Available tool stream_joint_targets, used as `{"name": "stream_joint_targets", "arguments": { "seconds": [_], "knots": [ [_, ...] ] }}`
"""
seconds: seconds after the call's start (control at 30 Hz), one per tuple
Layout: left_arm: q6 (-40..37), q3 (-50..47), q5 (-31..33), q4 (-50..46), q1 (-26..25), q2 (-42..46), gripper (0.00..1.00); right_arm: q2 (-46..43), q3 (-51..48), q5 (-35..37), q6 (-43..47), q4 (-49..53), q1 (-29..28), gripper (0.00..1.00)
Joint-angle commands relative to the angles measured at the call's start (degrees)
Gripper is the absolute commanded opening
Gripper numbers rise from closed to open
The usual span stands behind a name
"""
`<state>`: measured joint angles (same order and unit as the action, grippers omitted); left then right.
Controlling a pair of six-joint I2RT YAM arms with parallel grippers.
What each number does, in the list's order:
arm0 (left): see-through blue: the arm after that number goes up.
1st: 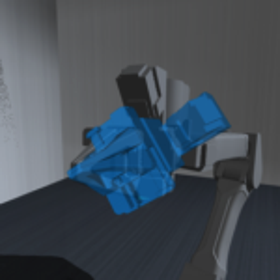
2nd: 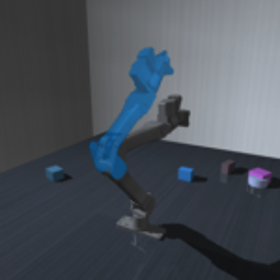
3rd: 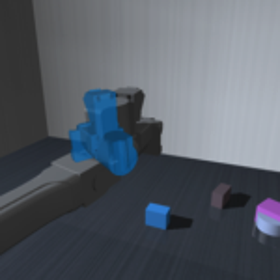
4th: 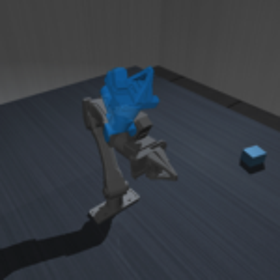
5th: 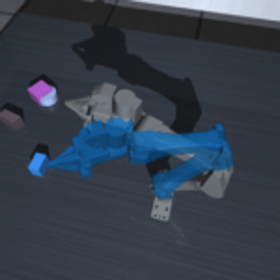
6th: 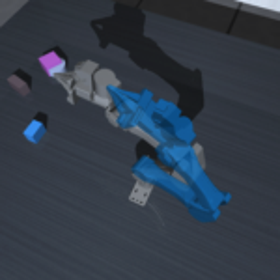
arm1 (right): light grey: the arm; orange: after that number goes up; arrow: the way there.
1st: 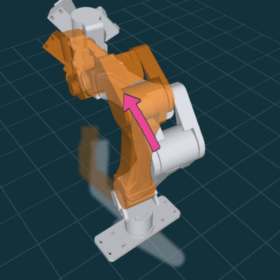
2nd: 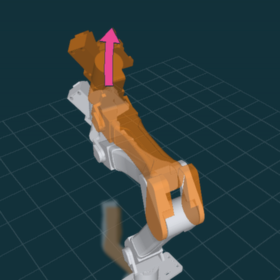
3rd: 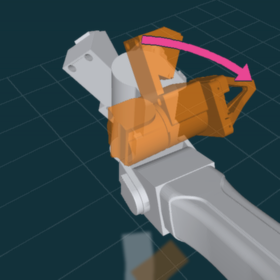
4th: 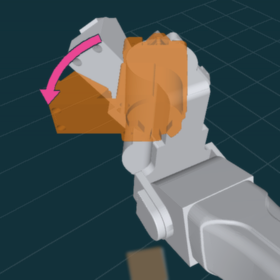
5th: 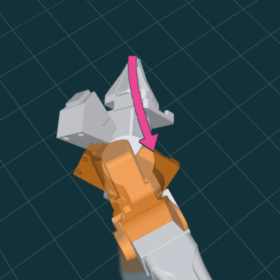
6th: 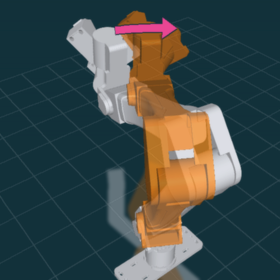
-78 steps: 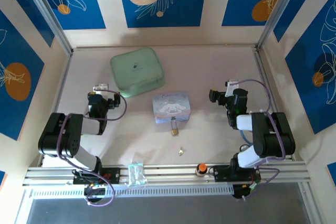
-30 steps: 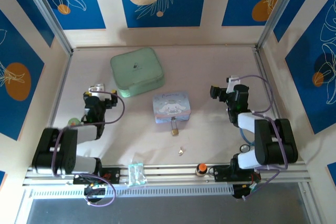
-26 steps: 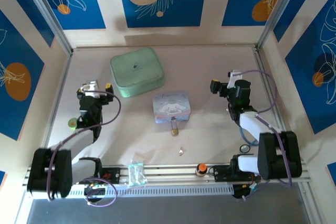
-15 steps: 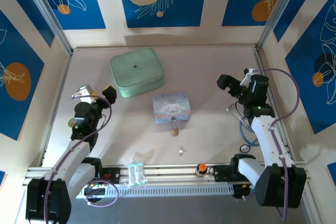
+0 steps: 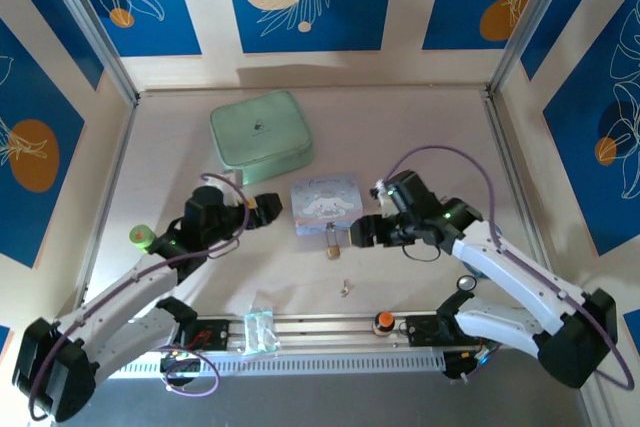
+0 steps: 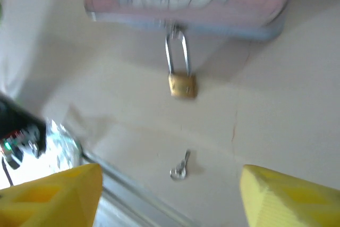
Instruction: Unlock the padlock with the key
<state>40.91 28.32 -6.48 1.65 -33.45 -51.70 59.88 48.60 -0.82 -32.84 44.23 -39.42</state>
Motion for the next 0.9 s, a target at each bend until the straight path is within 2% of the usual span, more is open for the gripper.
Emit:
{"name": "stream_joint_targets", "arguments": {
  "seconds": [0.0,0.13,0.23,0.5,0.67,0.87],
  "knots": [
    [0.3,2.8,3.5,-2.4,-5.4,-1.3,0.99,4.0,1.6,1.4,-4.4,5.7,-6.1,0.64],
    [1.4,2.5,5.1,-1.9,-8.9,-2.8,0.99,9.5,1.1,1.2,-7.6,3.8,-13.2,0.60],
    [2.0,2.1,5.2,-1.0,-10.5,-3.3,0.99,13.6,0.2,0.8,-9.1,1.9,-16.3,0.55],
    [3.8,0.2,6.9,0.9,-11.5,-3.2,0.99,18.8,-1.6,-0.3,-11.2,-2.0,-19.0,0.50],
    [4.6,0.2,6.7,1.5,-11.4,-3.4,0.99,21.0,-3.0,2.1,-12.9,-3.9,-20.2,0.45],
    [4.8,-0.2,6.9,1.5,-11.5,-3.1,0.99,24.5,-3.0,5.3,-14.9,-4.2,-23.3,0.43]
  ]
}}
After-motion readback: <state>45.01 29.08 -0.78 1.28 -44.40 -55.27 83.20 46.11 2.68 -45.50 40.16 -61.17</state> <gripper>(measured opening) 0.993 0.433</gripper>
